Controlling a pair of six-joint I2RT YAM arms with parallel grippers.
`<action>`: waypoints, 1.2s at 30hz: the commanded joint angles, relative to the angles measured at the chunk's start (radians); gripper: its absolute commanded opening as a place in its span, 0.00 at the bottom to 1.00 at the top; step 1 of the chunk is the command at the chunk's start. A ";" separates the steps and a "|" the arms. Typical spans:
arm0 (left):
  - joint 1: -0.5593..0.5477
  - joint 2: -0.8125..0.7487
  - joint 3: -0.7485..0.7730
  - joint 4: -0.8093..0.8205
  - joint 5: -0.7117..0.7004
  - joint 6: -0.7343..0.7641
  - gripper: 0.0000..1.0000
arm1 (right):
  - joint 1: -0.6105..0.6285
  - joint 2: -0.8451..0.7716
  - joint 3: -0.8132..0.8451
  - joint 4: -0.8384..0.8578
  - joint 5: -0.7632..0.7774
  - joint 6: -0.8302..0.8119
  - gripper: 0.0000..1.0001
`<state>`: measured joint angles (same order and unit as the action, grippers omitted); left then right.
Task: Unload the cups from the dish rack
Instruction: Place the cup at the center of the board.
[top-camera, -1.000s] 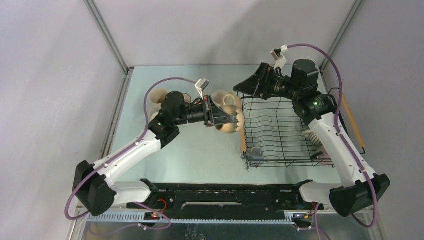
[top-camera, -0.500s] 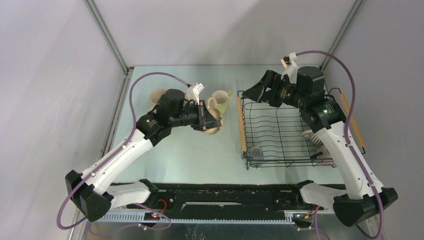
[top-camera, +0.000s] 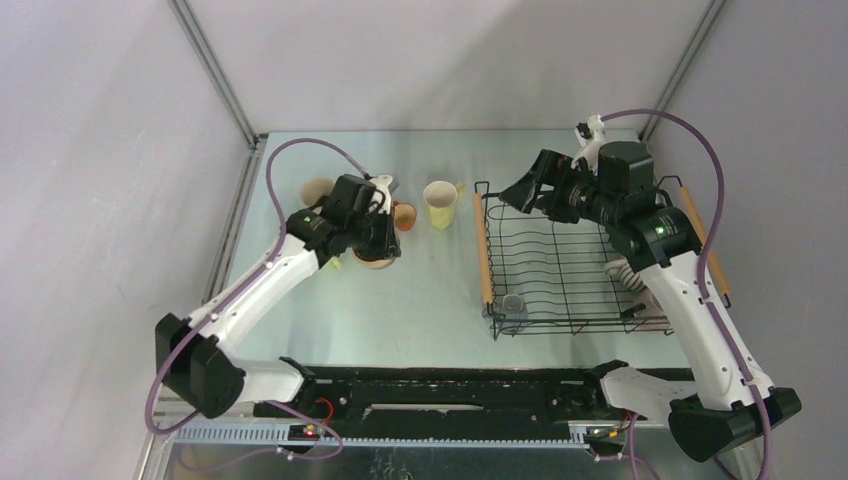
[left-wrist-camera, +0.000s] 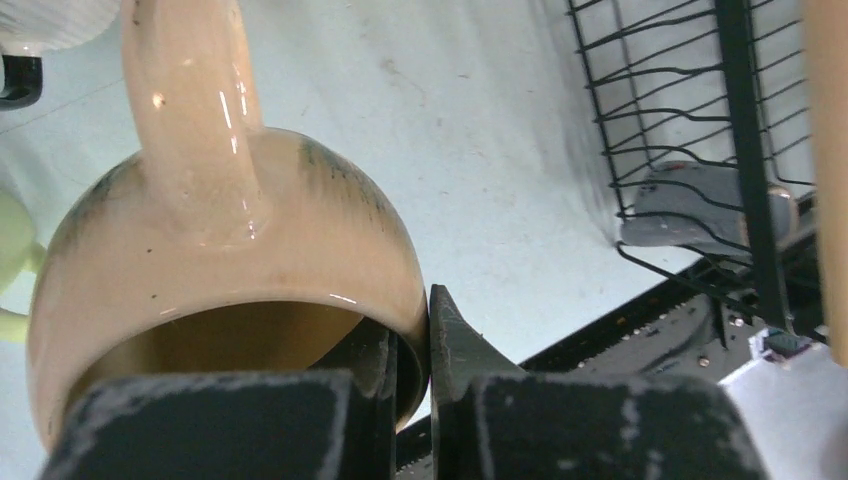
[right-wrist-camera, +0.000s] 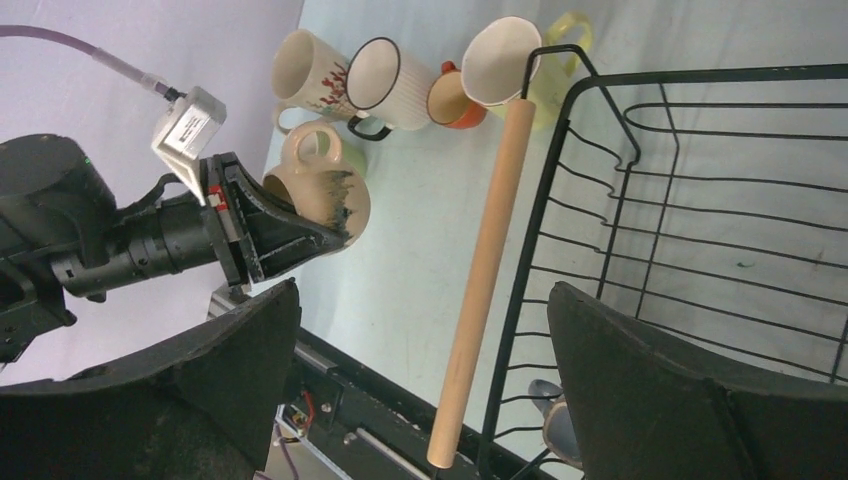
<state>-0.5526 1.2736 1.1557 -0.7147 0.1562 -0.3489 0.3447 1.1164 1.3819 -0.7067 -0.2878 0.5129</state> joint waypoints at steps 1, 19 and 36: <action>0.022 0.054 0.079 0.064 -0.037 0.079 0.00 | -0.011 -0.038 -0.025 -0.011 0.042 -0.041 0.99; 0.095 0.392 0.216 0.012 -0.021 0.164 0.00 | -0.041 -0.112 -0.140 -0.016 0.043 -0.069 0.99; 0.155 0.486 0.208 0.006 0.028 0.178 0.00 | -0.041 -0.110 -0.175 -0.011 0.025 -0.054 0.99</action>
<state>-0.4084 1.7573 1.3003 -0.7292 0.1627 -0.2047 0.3080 1.0210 1.2140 -0.7368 -0.2501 0.4694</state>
